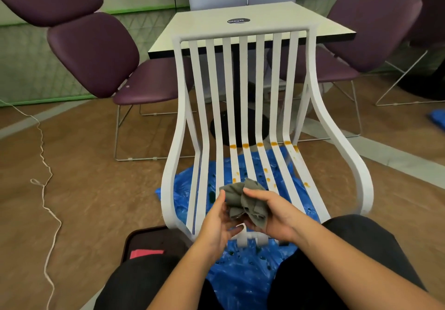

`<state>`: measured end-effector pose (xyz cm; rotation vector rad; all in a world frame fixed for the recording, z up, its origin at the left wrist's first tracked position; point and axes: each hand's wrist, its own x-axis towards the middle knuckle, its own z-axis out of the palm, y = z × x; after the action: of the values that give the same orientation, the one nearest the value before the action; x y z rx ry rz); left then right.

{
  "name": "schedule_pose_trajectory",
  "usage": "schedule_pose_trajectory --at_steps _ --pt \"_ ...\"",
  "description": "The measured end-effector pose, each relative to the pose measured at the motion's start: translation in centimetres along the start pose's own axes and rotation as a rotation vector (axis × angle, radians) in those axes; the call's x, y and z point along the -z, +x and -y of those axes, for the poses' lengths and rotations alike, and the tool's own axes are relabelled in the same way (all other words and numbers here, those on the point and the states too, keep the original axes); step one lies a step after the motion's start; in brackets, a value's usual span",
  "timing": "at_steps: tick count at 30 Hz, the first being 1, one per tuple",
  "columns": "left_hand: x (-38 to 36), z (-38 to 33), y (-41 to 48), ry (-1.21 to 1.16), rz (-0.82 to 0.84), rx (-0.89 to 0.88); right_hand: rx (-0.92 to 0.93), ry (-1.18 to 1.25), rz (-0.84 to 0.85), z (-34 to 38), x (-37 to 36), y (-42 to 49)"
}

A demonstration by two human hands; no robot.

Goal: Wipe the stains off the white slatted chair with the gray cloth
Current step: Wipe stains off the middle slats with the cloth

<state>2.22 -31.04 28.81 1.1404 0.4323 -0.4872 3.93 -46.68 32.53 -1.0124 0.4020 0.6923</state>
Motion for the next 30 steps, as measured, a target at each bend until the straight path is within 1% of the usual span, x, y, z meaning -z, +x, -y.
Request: schedule_pose_trajectory --at_steps 3,5,7,9,12,16,21,24,25,27,29,30 --pt "-0.7 0.3 -0.7 -0.09 -0.044 -0.11 -0.051 -0.025 0.046 -0.3 -0.2 -0.4" --pt "-0.6 0.4 -1.2 -0.039 -0.099 -0.201 -0.069 -0.064 0.065 -0.5 -0.2 -0.6" --pt "-0.2 0.4 -1.6 0.076 -0.177 -0.295 -0.082 -0.083 0.078 -0.9 0.0 -0.5" --pt "0.3 0.6 -1.7 0.194 -0.253 -0.385 -0.066 -0.187 0.032 -1.2 -0.1 -0.5" --pt "0.9 0.9 -1.8 0.321 -0.292 -0.46 0.018 -0.378 -0.122 -1.9 -0.2 -0.1" --pt "1.2 1.0 -2.0 0.369 -0.279 -0.522 0.085 -0.43 -0.153 -2.9 -0.4 0.7" --pt "2.0 0.6 -1.9 0.4 -0.269 -0.478 0.111 -0.351 -0.203 -3.6 -0.4 1.6" --pt "2.3 0.4 -1.8 0.333 -0.289 -0.404 0.107 -0.289 -0.247 -3.5 -0.3 1.8" --pt "2.4 0.4 -1.7 0.291 -0.297 -0.377 0.086 -0.229 -0.256 -3.4 -0.2 1.7" --pt "2.5 0.2 -1.6 0.205 -0.289 -0.315 -0.008 -0.082 -0.216 -3.2 -0.1 1.5" --pt "2.5 -0.1 -1.7 0.108 -0.246 -0.252 -0.117 -0.06 -0.129 -3.1 -0.1 1.3" --pt "2.5 -0.3 -1.7 0.054 -0.229 -0.21 -0.144 -0.074 -0.102 -3.1 -0.1 1.2"
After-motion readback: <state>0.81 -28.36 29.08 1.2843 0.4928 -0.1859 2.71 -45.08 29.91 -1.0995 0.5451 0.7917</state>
